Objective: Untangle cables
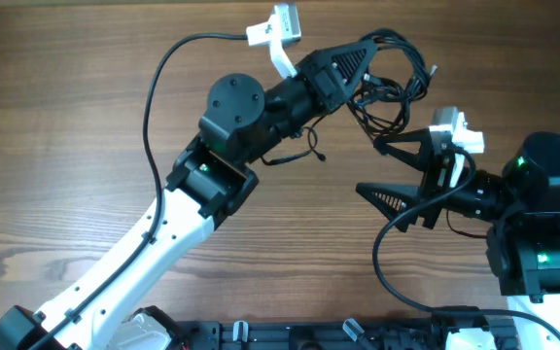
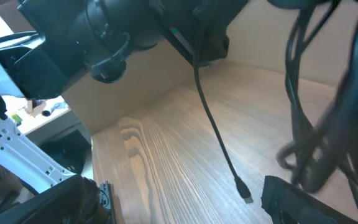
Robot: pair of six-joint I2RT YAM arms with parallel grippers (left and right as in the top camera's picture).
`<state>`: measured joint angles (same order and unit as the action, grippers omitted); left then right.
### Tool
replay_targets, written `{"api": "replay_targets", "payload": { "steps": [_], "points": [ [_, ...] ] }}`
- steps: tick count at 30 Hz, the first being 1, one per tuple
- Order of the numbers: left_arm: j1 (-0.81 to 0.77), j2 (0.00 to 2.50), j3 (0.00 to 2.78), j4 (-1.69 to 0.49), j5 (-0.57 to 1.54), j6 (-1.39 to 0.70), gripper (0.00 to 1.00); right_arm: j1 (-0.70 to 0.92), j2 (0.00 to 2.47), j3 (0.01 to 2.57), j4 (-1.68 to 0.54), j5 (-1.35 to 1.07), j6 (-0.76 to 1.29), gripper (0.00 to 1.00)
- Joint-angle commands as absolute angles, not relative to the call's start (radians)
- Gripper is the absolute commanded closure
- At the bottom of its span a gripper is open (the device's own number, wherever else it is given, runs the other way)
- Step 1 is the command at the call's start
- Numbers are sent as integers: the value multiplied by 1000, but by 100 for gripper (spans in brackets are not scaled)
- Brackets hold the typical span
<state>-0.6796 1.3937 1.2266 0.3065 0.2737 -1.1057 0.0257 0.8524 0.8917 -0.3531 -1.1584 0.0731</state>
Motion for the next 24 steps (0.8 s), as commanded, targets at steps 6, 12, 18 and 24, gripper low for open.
{"api": "replay_targets", "payload": {
  "steps": [6,12,18,24],
  "points": [
    [-713,1371,1245,291,262,-935,96,31,848,891,-307,-1093,134,7],
    [-709,1370,1245,254,72,-810,96,31,844,891,-333,-1006,188,15],
    [-709,1364,1245,218,-25,-788,96,31,806,891,-458,-731,187,13],
    [-709,1364,1245,196,-46,-788,96,31,737,891,-467,-513,182,12]
  ]
}}
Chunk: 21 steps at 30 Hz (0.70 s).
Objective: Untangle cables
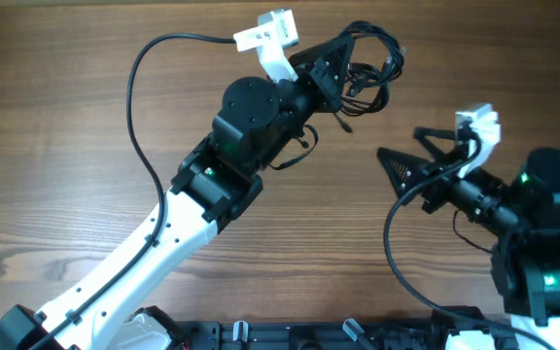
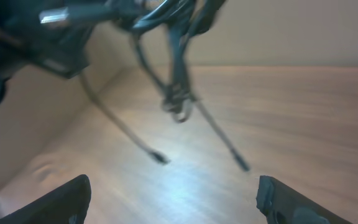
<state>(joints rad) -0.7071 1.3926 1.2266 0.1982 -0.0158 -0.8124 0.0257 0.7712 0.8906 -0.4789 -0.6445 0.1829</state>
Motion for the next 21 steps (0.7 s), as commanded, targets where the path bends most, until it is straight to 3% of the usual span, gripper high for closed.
{"api": "replay_targets", "payload": {
  "steps": [1,11,13,16,17,21],
  "points": [
    [-712,1364,1245,189,-46,-789,96,31,733,891,-464,-513,181,11],
    [-819,1364,1245,173,-42,-793,96,31,729,891,-405,-569,88,24],
    [-842,1364,1245,171,-42,-793,96,31,729,891,-405,-569,65,43],
    [-863,1363,1245,175,-42,-793,96,31,731,891,-408,-570,52,88],
    [-865,1363,1245,174,-43,-793,96,31,731,891,-409,-570,52,96],
    [-855,1363,1245,170,-47,-792,96,31,731,891,-417,-576,52,96]
  ]
}}
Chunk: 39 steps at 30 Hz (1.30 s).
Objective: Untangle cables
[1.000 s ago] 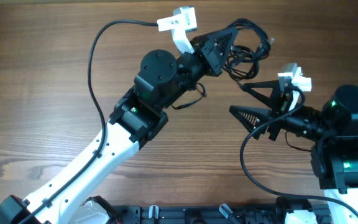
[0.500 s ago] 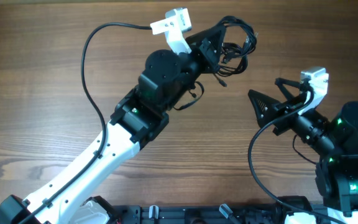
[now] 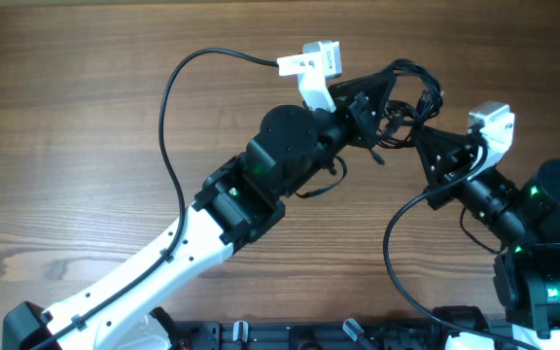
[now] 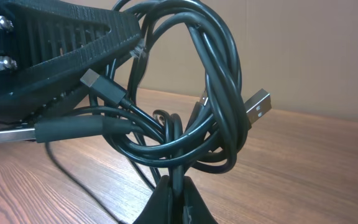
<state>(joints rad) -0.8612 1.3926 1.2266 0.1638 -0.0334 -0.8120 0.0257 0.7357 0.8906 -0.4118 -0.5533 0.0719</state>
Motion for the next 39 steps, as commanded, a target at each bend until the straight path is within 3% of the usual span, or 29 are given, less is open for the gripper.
{"api": "replay_targets", "payload": {
  "steps": [1,13,19,28,32,33,35,39],
  "points": [
    [-844,1363,1245,170,-47,-792,96,31,731,891,-424,-589,52,96],
    [-656,1363,1245,159,-46,-793,94,31,731,891,-453,-1040,-160,96],
    [-656,1363,1245,159,-50,-792,94,31,731,891,-465,-1049,-162,96],
    [-656,1363,1245,141,-393,-792,96,31,731,891,-599,-1101,-288,96],
    [-656,1362,1245,129,-385,-793,96,31,731,891,-616,-1037,-287,94],
    [-656,1361,1245,131,-335,-793,96,31,731,891,-618,-1008,-285,81],
    [-656,1361,1245,138,-241,-793,96,31,731,891,-618,-974,-278,38],
    [-656,1361,1245,141,-168,-793,96,31,731,891,-617,-936,-250,33]
  ]
}}
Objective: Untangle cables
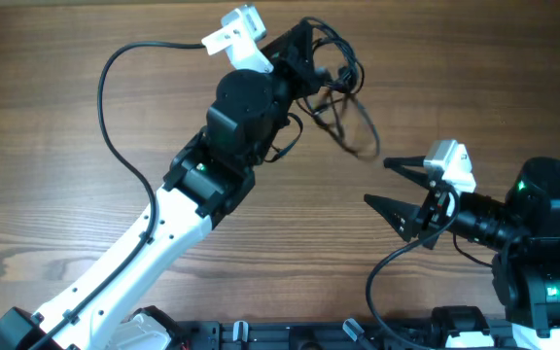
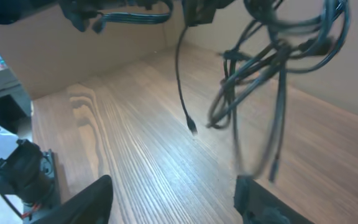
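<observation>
A tangle of black cables (image 1: pixel 338 86) hangs from my left gripper (image 1: pixel 304 49), which is shut on it near the table's far edge. One loop sags toward the middle (image 1: pixel 363 136). In the right wrist view the same bundle (image 2: pixel 272 59) dangles above the wood, with a loose plug end (image 2: pixel 192 127) hanging lower. My right gripper (image 1: pixel 389 187) stands open nearer the front, apart from the bundle. Its dark fingers (image 2: pixel 86 202) hold nothing between them.
The wooden table (image 1: pixel 66 146) fills the view. The left arm's own black camera lead (image 1: pixel 115 97) arcs out over the table to the left. Another lead (image 1: pixel 377 282) loops below the right arm. A black rail (image 1: pixel 290 335) runs along the front edge.
My right gripper was shut on a strand of the bundle; it is now open and lower, away from the cables. The left gripper has moved up and left with the bundle.
First my right gripper stood open beside the bundle held by the left. Then the left held the bundle farther back, the right still open and apart. Then both met and the right was shut on a strand. Now they are apart, the right open.
</observation>
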Robot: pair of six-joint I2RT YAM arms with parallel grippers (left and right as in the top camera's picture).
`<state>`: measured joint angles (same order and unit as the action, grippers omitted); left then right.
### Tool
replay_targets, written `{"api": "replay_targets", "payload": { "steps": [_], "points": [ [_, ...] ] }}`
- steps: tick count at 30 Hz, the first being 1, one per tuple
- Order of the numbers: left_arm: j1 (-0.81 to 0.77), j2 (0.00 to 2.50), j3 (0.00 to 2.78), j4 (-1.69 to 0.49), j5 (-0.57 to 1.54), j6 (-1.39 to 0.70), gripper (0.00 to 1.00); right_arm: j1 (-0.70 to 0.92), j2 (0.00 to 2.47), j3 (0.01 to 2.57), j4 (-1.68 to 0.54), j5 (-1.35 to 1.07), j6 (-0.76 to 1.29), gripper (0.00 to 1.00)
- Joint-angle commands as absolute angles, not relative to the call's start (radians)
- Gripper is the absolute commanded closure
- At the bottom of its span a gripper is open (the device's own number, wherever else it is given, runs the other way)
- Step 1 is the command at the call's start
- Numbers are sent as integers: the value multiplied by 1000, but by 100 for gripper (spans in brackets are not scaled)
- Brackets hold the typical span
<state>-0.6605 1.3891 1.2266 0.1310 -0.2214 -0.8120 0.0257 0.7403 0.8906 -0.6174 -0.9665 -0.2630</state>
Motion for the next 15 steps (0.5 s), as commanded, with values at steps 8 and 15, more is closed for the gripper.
{"api": "replay_targets", "payload": {
  "steps": [8,15],
  "points": [
    [-656,1361,1245,141,-50,-793,96,31,731,891,-611,-603,-24,25],
    [-658,1361,1245,159,154,-793,96,31,731,891,-575,-783,-108,1]
  ]
}}
